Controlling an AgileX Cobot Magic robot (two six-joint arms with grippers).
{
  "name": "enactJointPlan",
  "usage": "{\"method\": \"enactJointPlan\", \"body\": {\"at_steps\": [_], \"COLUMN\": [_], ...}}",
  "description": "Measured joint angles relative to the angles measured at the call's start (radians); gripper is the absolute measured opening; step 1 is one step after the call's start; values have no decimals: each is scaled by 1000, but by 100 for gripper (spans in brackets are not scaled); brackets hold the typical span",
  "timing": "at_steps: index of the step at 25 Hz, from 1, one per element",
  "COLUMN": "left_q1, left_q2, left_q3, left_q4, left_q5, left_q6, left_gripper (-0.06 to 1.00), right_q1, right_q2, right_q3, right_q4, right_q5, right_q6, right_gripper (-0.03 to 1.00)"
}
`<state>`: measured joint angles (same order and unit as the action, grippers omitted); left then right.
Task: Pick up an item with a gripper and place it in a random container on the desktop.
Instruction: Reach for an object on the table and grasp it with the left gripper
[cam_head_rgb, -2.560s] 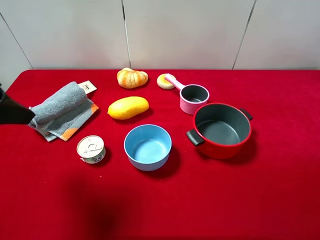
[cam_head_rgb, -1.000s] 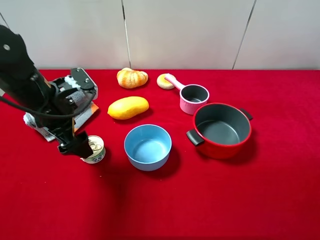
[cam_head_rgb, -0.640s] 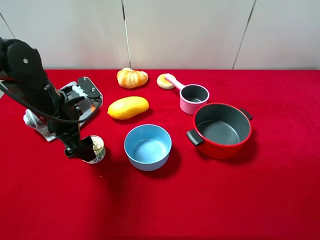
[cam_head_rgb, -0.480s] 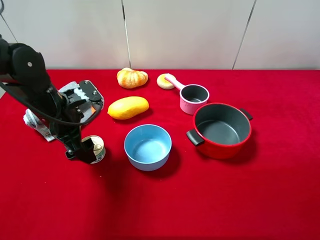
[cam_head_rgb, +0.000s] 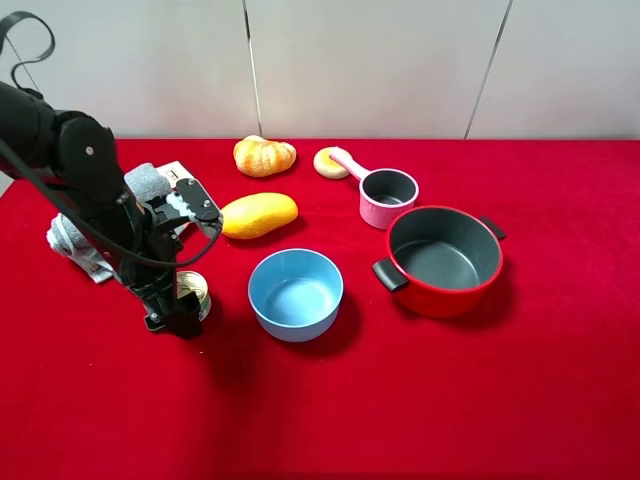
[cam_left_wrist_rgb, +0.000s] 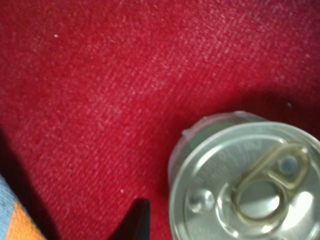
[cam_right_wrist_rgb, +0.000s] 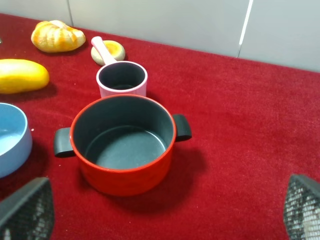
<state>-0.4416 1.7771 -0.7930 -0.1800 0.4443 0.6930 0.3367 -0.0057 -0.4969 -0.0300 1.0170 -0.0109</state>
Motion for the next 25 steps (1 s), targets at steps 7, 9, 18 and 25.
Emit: {"method": "enactJointPlan", "body": {"at_steps": [7,9,18,25], "left_q1": [-16,-21,-23,-23], "left_q2": [45,48,48,48], "left_q3": [-1,-1,-1,-1], "left_q4": [-1,-1,-1,-1], "left_q5": [-37,-45,-55,-55], "left_q6": [-15,-18,-18,-18], "left_gripper": [98,98,94,81], "right_q1": [0,0,0,0], "right_q2": [0,0,0,0], "right_q3": [0,0,0,0], "right_q4": [0,0,0,0], "right_q5": [0,0,0,0], "right_q6": [0,0,0,0], "right_gripper": [69,69,69,69]}}
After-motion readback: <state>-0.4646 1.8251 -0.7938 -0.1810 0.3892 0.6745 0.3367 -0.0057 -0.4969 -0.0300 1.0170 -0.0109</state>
